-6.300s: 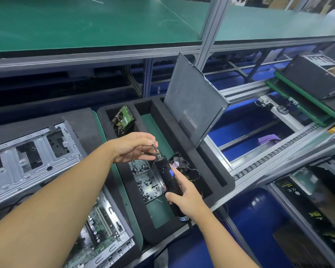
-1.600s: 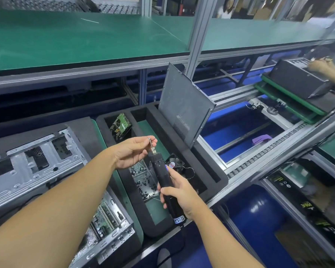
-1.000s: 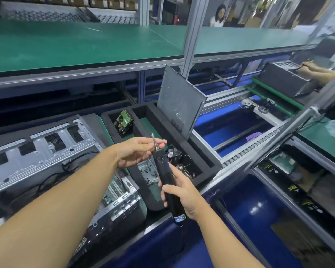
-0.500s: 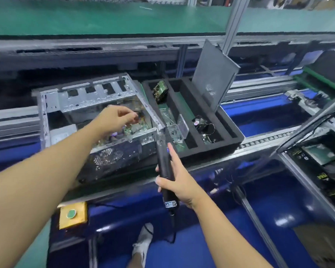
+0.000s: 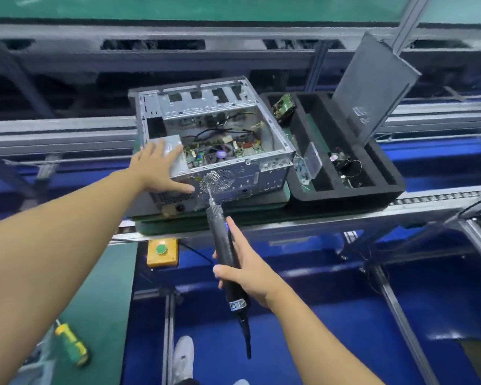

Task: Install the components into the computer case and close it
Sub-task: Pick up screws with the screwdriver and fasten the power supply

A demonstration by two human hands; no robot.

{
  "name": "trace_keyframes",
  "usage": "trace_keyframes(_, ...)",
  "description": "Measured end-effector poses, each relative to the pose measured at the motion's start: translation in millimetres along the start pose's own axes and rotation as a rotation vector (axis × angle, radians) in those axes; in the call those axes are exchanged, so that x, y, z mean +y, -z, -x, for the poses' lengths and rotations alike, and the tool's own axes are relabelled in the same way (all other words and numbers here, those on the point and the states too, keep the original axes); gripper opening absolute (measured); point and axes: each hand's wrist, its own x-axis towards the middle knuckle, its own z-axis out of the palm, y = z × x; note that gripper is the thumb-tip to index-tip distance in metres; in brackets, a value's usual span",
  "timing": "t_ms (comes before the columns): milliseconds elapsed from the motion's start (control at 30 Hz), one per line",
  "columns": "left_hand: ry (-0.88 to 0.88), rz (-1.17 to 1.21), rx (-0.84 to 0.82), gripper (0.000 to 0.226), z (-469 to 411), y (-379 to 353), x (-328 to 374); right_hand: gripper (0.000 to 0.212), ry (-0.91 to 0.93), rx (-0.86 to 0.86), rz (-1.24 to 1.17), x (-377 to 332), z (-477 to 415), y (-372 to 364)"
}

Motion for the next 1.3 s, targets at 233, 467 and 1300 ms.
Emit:
trace_keyframes(233, -0.05, 0.02, 0.282, 0.108, 2.8, -17.0, -3.6, 0.093, -0.075, -0.028, 0.01, 23.5, -25.8, -36.7)
trace_keyframes(467, -0.053, 0.108, 0.397, 0.102, 5.6, -25.7, -2.0, 0.096, -0.151, -0.061, 0.0, 41.4, -40.9, -53.8)
trace_keyframes(1300, -0.06, 0.265, 0.365, 0.112, 7.8, -24.8, 0.4, 0.1, -0.239, -0.038, 0.094, 49.1, -62.8, -78.1)
